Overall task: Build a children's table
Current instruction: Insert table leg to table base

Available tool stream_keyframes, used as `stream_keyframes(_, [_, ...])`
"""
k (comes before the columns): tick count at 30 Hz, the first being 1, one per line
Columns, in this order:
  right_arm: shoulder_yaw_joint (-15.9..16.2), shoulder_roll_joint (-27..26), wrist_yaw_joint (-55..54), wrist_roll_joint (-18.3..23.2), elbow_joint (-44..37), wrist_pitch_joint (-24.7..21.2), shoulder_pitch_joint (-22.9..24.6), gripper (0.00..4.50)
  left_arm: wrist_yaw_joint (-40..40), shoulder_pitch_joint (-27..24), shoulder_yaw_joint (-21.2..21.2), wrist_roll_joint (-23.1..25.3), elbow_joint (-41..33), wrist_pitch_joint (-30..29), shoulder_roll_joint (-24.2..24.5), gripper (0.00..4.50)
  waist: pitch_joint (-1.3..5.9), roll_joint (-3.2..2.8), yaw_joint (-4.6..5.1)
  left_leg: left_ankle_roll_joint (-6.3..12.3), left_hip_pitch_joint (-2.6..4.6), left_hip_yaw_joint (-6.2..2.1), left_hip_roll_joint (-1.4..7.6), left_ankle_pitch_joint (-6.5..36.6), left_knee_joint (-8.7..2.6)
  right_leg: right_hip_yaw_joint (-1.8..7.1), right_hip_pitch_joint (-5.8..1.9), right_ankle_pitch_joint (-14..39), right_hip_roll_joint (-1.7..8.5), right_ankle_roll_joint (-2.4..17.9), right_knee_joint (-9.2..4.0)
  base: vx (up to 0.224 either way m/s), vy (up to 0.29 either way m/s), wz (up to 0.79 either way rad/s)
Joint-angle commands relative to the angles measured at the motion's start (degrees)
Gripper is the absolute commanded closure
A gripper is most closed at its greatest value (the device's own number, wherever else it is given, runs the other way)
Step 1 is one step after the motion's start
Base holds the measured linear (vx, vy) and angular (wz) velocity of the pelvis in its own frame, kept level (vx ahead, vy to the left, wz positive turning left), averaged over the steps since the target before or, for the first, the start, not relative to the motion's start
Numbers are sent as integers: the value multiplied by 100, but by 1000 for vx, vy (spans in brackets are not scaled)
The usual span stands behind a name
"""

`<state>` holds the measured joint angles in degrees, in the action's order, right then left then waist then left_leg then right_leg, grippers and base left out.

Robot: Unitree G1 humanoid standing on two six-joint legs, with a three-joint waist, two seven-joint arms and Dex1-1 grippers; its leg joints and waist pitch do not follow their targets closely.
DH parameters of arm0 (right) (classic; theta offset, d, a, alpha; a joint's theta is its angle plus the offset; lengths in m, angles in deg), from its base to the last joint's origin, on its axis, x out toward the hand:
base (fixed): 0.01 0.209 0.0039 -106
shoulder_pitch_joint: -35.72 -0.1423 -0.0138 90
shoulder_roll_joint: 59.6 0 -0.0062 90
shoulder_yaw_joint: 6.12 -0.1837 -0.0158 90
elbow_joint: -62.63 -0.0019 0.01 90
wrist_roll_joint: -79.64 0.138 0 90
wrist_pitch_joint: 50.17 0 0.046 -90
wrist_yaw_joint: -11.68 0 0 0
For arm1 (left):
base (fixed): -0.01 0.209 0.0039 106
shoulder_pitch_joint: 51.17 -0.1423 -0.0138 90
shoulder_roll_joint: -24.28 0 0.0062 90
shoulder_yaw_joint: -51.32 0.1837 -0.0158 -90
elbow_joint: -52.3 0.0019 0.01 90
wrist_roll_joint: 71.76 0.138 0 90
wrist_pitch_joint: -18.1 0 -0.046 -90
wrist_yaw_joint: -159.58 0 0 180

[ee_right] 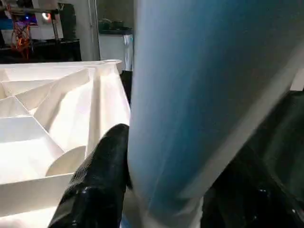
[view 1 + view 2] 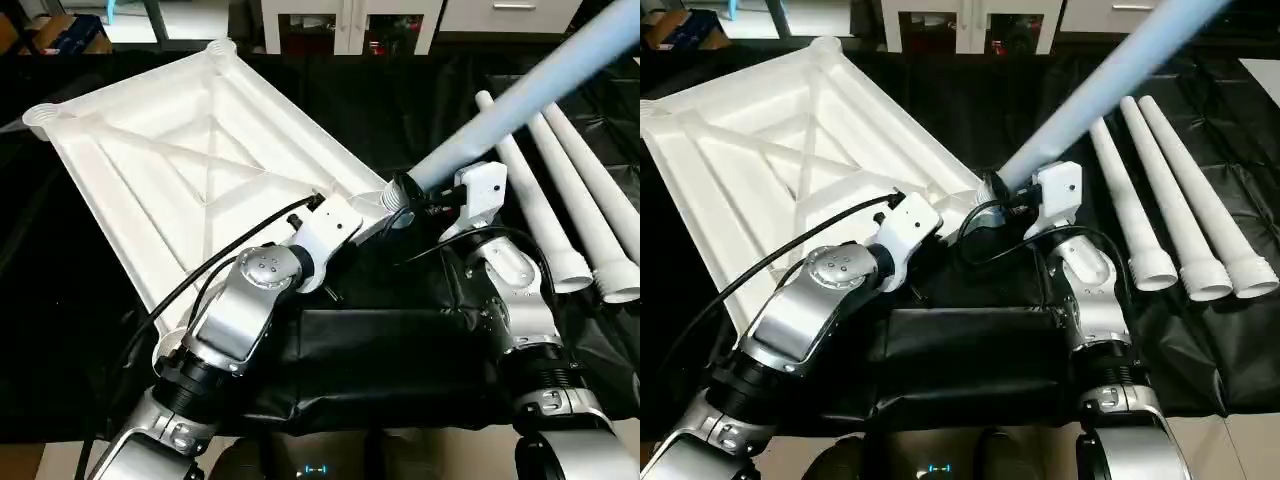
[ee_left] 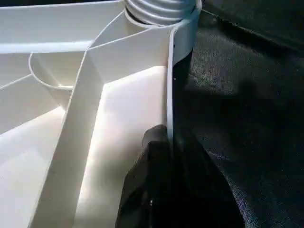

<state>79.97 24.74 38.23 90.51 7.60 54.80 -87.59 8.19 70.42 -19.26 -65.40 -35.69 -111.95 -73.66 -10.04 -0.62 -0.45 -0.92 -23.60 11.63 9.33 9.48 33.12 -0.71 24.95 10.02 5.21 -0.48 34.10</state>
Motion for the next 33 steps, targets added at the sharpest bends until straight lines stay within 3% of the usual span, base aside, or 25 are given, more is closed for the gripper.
stream_keyframes(1, [-86,59,-31,5,90,96,-73,243,56,-195,98,-60,66,-33,28,450,499,68,-48,1244,164,-115,325,72,-264,122,-339,-336,248,2049,-215,0,0,0])
stream_keyframes(8, [-140,81,38,73,119,1,-103,254,166,-204,171,-52,53,92,106,450,498,67,-47,1248,159,-117,321,86,-264,119,-345,-330,251,2058,-214,0,0,0])
stream_keyframes(12, [-180,204,276,293,-81,-584,-79,255,546,-286,358,-100,-104,404,347,450,489,62,-55,1259,158,-133,325,90,-275,117,-354,-341,247,2024,-209,0,0,0])
stream_keyframes(13, [-163,379,667,574,-420,-1218,20,255,968,-368,540,-131,-224,955,622,450,465,60,-59,1254,165,-133,319,185,-284,115,-345,-226,239,2004,-232,0,0,0])
stream_keyframes(15, [-193,577,1025,915,-822,-1791,144,257,1433,-480,701,-208,-396,1501,903,450,445,55,-71,1191,188,-135,348,387,-321,127,-346,-27,247,1915,-257,0,0,0])
stream_keyframes(16, [-177,677,1206,1062,-1013,-1991,216,257,1579,-521,741,-249,-472,1586,987,450,439,13,-92,1086,209,-133,354,449,-329,120,-309,115,240,1878,-264,0,0,0])
stream_keyframes(17, [-166,743,1323,1157,-1136,-2121,262,258,1673,-548,766,-276,-521,1641,1041,450,427,24,-99,1046,218,-128,347,484,-341,125,-314,160,229,1859,-283,0,0,0])
stream_keyframes(19, [-106,1214,2057,1704,-1813,-2796,565,258,2116,-690,840,-462,-764,1837,1265,450,434,5,-234,933,302,-101,381,437,-343,139,-279,0,206,1835,-271,0,0,0])
stream_keyframes(22, [-147,1640,2605,2091,-2220,-3294,801,260,2330,-762,925,-533,-885,1979,1408,450,421,18,-292,973,273,-74,373,249,-335,146,-271,-299,203,1822,-227,0,0,0])
stream_keyframes(27, [-333,2156,3236,2460,-2606,-3906,1183,260,2313,-787,1056,-304,-697,2405,1489,450,358,112,-279,758,244,-41,378,869,-394,170,-256,644,276,1629,-351,0,0,0])
stream_keyframes(32, [-284,2287,3284,2714,-3062,-4201,1520,260,2239,-781,1018,-165,-617,2474,1482,450,335,121,-226,578,211,-73,370,1086,-431,169,-234,1247,303,1361,-408,0,0,0])
stream_keyframes(33, [-279,2296,3280,2741,-3185,-4239,1621,260,2204,-772,1011,-126,-587,2477,1485,450,339,125,-228,554,232,-66,372,1128,-428,175,-217,1342,304,1310,-426,0,0,0])
